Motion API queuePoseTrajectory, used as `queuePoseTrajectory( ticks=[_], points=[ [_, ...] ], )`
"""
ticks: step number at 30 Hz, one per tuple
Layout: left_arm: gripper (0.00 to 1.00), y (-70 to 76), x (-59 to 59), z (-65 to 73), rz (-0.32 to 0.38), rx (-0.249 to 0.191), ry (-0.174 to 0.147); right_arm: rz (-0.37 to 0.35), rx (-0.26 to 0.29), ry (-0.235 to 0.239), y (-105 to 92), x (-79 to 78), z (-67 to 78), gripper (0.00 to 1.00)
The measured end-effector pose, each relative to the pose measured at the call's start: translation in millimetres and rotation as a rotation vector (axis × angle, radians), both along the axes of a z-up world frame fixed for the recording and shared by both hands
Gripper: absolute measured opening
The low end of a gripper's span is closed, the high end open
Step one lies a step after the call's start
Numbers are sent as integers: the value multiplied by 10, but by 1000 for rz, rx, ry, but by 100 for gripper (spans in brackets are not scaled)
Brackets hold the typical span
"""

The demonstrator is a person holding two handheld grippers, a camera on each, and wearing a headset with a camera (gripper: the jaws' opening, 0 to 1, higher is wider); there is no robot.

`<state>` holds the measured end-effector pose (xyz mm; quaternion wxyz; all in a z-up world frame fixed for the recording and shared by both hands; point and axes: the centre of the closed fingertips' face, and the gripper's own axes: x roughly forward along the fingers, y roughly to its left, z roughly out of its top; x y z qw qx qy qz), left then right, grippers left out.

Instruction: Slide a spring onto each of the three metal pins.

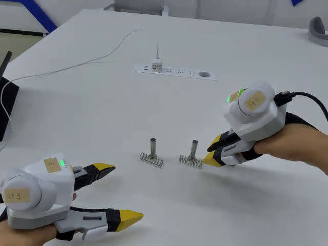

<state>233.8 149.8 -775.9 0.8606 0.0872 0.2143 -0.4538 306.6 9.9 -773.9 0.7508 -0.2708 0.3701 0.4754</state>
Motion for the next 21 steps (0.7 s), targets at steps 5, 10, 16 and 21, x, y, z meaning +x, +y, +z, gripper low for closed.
queuePoseTrajectory(
  ticks=[5, 10, 16, 21],
  points=[
    [73, 11, 4, -3, 2, 1, 1, 13, -6, 8, 26, -6, -64, 18],
    [73, 15, 7, -8, 5, 0, 3, 25, -11, 14, 59, -17, -109, 18],
    [73, 22, 6, -11, 7, 1, 5, 26, -18, 24, 63, -12, -167, 17],
    [73, 26, 5, -16, 7, 2, 6, 27, -20, 30, 66, -17, -198, 17]
  ],
)
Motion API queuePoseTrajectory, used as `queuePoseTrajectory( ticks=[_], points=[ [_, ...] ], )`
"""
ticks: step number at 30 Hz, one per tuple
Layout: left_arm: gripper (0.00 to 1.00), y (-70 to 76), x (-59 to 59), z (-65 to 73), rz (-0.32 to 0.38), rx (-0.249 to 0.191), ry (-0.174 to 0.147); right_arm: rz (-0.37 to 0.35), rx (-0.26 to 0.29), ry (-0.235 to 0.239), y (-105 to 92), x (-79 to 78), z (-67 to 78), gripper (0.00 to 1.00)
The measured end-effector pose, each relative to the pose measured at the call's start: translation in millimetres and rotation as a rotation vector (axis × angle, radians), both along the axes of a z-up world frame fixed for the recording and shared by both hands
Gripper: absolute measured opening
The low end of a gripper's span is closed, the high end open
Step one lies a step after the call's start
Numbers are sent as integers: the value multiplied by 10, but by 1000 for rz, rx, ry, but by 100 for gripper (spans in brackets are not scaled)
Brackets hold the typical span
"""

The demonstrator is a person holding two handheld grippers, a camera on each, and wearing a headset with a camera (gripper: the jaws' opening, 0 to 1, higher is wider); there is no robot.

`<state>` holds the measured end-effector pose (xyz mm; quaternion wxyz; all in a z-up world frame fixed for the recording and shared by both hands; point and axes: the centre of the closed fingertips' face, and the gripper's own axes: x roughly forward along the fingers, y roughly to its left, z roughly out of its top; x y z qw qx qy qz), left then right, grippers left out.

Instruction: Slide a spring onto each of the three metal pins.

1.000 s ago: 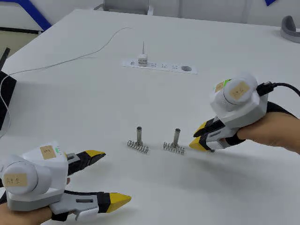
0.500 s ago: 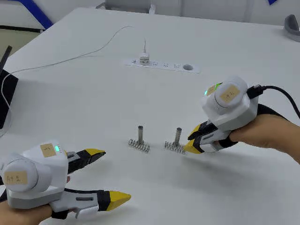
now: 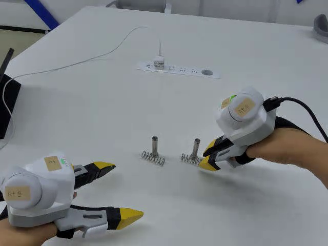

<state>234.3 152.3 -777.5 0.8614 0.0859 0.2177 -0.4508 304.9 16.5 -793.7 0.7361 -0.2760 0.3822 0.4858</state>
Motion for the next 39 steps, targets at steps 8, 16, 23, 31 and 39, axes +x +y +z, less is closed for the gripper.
queuePoseTrajectory(
  ticks=[8, 16, 23, 31, 39],
  points=[
    [73, -1, 5, 2, -1, -1, 1, -4, -5, 8, 0, -1, -42, 17],
    [73, 2, 4, 0, 1, -2, 2, -1, -14, 11, -12, -5, -77, 16],
    [73, 7, 2, -7, 3, -1, 5, 2, -14, 15, -7, -1, -102, 15],
    [73, 15, 0, -11, 5, -1, 7, 5, -11, 17, 1, 4, -116, 15],
    [72, 14, -4, -10, 8, -4, 9, 13, -14, 11, 4, 5, -126, 13]
  ],
)
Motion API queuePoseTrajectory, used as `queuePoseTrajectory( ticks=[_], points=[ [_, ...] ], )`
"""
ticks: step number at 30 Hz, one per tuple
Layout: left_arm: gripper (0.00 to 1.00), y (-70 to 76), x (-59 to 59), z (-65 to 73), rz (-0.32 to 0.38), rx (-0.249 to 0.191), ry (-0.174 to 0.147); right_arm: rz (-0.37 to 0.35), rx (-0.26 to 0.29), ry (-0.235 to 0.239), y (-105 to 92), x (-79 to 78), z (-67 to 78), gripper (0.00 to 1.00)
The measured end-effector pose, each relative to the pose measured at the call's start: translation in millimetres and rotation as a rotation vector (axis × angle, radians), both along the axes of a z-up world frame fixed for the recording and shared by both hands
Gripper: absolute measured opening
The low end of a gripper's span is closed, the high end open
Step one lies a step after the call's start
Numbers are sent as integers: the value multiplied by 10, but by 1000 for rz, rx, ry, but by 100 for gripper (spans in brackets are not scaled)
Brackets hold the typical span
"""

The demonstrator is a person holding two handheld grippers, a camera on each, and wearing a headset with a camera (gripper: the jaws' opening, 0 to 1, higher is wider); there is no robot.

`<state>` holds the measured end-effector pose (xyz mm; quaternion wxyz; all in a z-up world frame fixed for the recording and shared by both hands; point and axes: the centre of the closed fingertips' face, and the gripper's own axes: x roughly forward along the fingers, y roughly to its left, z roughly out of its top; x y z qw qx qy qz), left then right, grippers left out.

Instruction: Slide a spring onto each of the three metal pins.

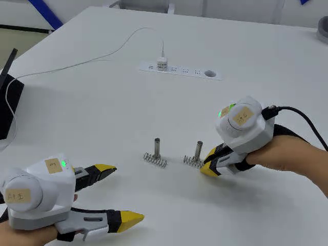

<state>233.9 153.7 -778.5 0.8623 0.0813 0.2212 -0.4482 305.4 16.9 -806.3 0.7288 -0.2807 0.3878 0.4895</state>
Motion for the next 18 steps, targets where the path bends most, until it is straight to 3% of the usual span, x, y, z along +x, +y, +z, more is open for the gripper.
queuePoseTrajectory(
  ticks=[18],
  points=[
    [72, -3, -5, -10, 0, -1, 2, -2, 5, -14, -10, -4, 50, 12]
  ],
)
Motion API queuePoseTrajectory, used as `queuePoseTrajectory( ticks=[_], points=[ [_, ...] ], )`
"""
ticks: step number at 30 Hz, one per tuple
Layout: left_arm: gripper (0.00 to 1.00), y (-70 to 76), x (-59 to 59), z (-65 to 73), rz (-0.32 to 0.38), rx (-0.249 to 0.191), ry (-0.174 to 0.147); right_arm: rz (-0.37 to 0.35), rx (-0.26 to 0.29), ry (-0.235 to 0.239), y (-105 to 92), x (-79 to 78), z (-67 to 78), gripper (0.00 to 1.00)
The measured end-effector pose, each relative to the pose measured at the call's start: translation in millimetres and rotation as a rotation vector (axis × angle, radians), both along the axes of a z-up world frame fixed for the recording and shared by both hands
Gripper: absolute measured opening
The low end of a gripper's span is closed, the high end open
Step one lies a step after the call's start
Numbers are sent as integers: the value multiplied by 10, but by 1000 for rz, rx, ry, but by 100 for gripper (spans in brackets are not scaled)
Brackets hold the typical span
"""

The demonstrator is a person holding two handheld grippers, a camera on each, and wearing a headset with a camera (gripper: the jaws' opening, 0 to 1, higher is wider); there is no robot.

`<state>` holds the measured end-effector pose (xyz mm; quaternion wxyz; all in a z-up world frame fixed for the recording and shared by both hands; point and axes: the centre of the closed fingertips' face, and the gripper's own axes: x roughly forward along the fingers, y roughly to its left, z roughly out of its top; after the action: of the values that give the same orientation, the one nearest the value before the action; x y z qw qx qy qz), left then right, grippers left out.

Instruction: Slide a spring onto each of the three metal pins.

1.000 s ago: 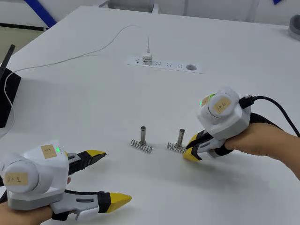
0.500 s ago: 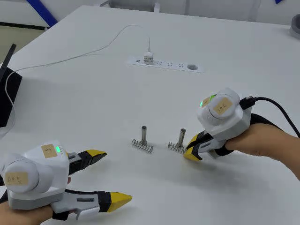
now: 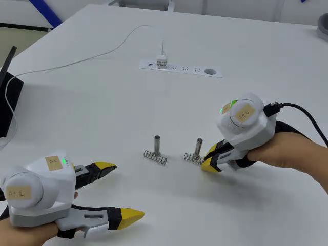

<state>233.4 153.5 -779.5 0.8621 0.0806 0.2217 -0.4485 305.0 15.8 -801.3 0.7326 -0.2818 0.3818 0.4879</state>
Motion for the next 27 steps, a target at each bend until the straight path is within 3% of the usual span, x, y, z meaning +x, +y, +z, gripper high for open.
queuePoseTrajectory(
  ticks=[27],
  points=[
    [73, -11, 8, 18, -6, -9, -6, 10, -18, -28, -12, -26, 169, 12]
  ],
)
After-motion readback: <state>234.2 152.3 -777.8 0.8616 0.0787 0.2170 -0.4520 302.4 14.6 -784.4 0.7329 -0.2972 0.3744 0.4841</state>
